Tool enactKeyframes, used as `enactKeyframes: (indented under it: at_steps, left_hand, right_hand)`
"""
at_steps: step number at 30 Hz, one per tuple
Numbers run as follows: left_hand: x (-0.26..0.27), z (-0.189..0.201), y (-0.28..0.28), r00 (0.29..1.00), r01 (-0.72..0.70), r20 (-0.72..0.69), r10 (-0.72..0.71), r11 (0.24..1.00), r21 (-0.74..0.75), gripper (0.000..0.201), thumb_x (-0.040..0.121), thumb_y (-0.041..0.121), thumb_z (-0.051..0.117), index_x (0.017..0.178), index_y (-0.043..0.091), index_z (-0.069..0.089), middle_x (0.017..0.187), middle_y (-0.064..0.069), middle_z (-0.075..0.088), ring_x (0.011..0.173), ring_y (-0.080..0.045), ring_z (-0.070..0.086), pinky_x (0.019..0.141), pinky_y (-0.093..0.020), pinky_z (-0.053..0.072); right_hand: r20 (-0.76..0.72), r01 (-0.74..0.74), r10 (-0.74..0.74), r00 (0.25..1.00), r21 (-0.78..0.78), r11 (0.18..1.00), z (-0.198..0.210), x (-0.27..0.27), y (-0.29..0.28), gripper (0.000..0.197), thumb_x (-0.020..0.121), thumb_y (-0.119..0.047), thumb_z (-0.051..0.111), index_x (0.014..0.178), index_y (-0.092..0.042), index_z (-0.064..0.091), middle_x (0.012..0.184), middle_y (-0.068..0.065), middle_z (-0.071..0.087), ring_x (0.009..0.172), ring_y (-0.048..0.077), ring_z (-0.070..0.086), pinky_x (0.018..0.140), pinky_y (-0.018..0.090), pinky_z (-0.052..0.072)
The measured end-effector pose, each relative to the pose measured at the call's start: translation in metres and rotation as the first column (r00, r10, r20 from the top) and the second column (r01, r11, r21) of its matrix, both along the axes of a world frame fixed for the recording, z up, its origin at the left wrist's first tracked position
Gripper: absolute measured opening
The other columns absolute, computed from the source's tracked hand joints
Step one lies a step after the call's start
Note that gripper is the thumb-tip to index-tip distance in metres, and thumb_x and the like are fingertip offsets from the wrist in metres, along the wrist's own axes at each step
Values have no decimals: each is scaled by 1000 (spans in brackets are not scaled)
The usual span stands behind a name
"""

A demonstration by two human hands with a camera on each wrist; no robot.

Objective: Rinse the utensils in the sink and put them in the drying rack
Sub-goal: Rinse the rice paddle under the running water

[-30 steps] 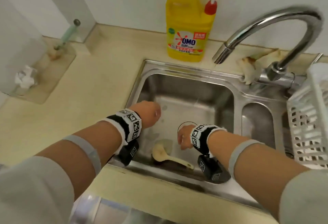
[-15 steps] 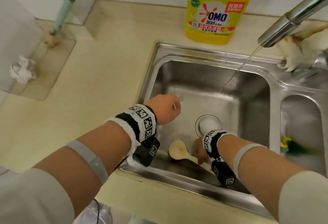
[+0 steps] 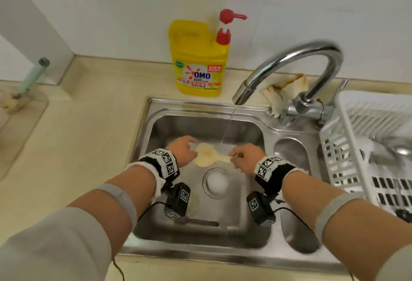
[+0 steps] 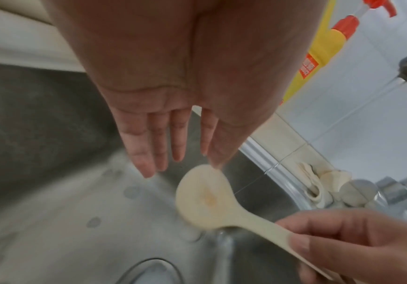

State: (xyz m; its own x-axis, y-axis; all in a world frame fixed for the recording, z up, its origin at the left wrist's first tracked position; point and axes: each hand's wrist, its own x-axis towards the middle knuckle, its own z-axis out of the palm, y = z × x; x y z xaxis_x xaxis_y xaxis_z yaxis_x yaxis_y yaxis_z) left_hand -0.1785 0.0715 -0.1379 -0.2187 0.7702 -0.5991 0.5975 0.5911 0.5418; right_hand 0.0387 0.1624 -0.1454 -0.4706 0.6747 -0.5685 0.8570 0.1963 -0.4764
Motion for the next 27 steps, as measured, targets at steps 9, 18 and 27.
enactKeyframes:
  at_steps: [9, 18, 27]
  left_hand:
    - [27, -2, 60, 802, -408, 503, 323, 911, 66, 46, 90, -3, 60, 133, 10, 50, 122, -28, 64, 99, -41, 71, 86, -55, 58]
    - [38, -5, 79, 814, -422, 497, 301, 894, 150, 47, 84, 7, 77, 126, 6, 57, 91, -12, 69, 61, -16, 67, 60, -28, 59]
    - [32, -8, 77, 795, -448, 503, 339, 887, 110, 31, 91, 12, 71, 121, 6, 66, 104, -20, 72, 82, -31, 76, 62, -33, 63]
  right_hand:
    - [-358, 265, -260, 897, -36, 964, 52, 30, 45, 9, 88, -16, 69, 93, -22, 73, 76, -2, 77, 64, 11, 66, 73, 35, 57]
    - [-570, 498, -562, 600, -284, 819, 64, 31, 52, 10, 90, -11, 71, 98, -7, 74, 80, 11, 77, 64, 15, 70, 63, 26, 58]
    - [-579, 545, -635, 511, -353, 760, 60, 29, 44, 12, 91, -17, 72, 96, -7, 75, 73, 15, 74, 52, 14, 59, 54, 23, 51]
